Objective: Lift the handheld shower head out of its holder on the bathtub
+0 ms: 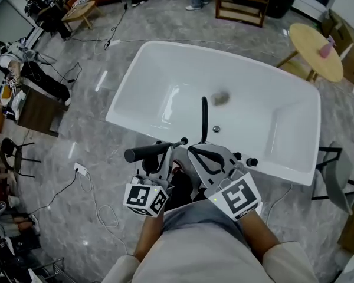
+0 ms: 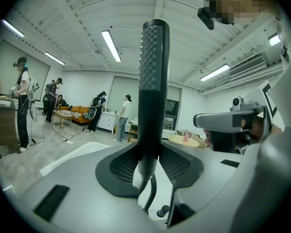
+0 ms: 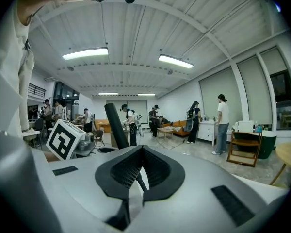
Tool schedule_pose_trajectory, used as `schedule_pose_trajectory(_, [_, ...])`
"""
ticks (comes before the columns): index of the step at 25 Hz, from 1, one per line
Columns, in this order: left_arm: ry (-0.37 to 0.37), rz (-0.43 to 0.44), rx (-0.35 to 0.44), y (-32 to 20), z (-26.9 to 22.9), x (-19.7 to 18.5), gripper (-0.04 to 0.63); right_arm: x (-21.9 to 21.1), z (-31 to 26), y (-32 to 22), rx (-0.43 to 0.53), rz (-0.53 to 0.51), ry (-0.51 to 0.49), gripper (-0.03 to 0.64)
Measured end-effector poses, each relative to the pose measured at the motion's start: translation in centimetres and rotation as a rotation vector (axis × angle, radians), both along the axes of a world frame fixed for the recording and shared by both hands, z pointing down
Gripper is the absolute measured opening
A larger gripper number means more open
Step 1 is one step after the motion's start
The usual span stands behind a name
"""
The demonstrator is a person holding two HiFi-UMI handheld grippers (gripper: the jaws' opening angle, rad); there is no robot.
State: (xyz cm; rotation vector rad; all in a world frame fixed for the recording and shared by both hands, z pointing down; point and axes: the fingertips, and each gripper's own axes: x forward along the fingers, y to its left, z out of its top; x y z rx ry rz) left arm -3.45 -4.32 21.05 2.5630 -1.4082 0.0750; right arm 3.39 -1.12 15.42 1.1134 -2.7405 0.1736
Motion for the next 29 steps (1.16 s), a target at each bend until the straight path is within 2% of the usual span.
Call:
schedule_pose_trajectory(5, [0.033, -0.021, 0.005, 0.2, -0.9, -1.9, 0.14, -1.8, -0.8, 0.5, -0.013, -0.063, 0.011, 0.018])
schedule_pose_trajectory(8, [0.037, -0.041, 0.009, 0.4, -1.3, -2.5, 0.14, -1.5, -1.8, 0.5, 0.029, -0.096, 0.009, 0.018])
schedule_pose_trajectory(10, [0.039, -0.054, -0.001, 0.7, -1.2, -2.4, 0.14, -0.9, -2.2, 0.6, 0.025, -0.101, -0.015, 0.018])
schedule_pose_trajectory(16, [0.056, 0.009, -0.027, 0.8, -1.2, -1.7, 0.14, -0.4, -2.8, 0.7, -0.009, -0.115, -0.083, 0.018])
schedule_pose_trajectory(24, [0.06, 0.033, -0.038, 0.9, -1.2, -1.7, 0.14, -0.2, -2.8, 0.6, 0.007, -0.138, -0.072, 0.018])
schedule_pose_trajectory(29, [0.061, 0.046, -0.039, 0.7, -1.2, -1.8, 0.14, -0.6, -2.8, 0.3, -0.034, -0.132, -0.089, 0.018])
